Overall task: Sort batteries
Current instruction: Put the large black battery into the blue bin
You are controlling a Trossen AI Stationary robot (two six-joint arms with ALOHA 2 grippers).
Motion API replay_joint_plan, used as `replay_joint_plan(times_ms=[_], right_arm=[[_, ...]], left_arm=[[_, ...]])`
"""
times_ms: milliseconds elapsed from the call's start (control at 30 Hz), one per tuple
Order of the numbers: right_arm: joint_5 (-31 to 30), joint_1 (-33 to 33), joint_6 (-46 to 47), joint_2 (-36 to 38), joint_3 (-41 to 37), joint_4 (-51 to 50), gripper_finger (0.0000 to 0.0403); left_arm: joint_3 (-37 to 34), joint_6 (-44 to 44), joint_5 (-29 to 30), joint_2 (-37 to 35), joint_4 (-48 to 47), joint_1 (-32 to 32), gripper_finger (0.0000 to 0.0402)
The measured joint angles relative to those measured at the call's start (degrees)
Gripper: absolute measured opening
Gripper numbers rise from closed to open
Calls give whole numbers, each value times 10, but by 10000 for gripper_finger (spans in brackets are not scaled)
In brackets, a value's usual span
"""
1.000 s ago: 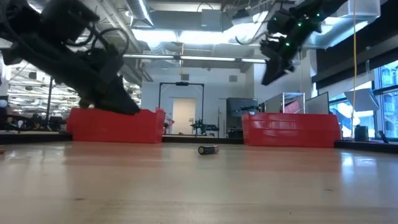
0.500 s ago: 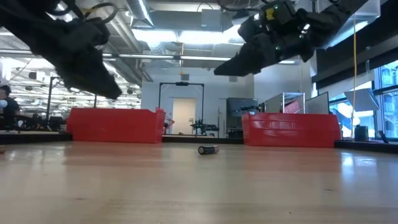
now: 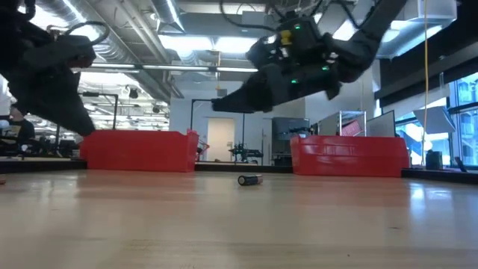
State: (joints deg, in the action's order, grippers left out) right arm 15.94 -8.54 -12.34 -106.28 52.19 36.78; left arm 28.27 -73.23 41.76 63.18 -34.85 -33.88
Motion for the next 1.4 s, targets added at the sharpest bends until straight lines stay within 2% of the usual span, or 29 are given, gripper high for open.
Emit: replay_joint_plan(times_ms=[100,167,367,500,600,667,733,867,933,1000,1133,1233,1400], right_arm=[[1,0,25,-20,28,-21,127],[1,0,30,-31,35,-25,127],[-4,-1,30,-63,40,-24,127],[-6,-1,0,-75,40,-23,127],[-27,-2,-13,-75,40,-23,127],[-27,-3,-40,-72,41,-40,127],[4,-6,-93,-54,39,-85,127],[137,-21,-183,-11,61,-186,127],[209,-30,-185,-10,74,-249,127],[251,-32,-164,-20,75,-277,127],[243,-27,-170,-42,68,-292,138],[227,-27,-169,-46,65,-294,169],[186,-28,-186,-46,66,-298,235]], left_arm=[[0,-50,38,2,-8,-9,131],[0,-65,31,0,-3,-13,131],[0,-55,-137,-2,-9,-31,131],[1,-115,-260,-2,-5,-49,131],[14,-156,-300,-2,-12,-72,131],[19,-179,-283,-2,-21,-83,131],[20,-191,-243,-2,-24,-85,131],[21,-194,-170,-2,-24,-85,131],[21,-187,-143,-2,-29,-85,131],[21,-184,-107,-2,-39,-85,131],[21,-167,-6,0,-30,-84,131],[21,-144,52,4,-16,-78,131],[21,-102,85,11,-1,-61,131]])
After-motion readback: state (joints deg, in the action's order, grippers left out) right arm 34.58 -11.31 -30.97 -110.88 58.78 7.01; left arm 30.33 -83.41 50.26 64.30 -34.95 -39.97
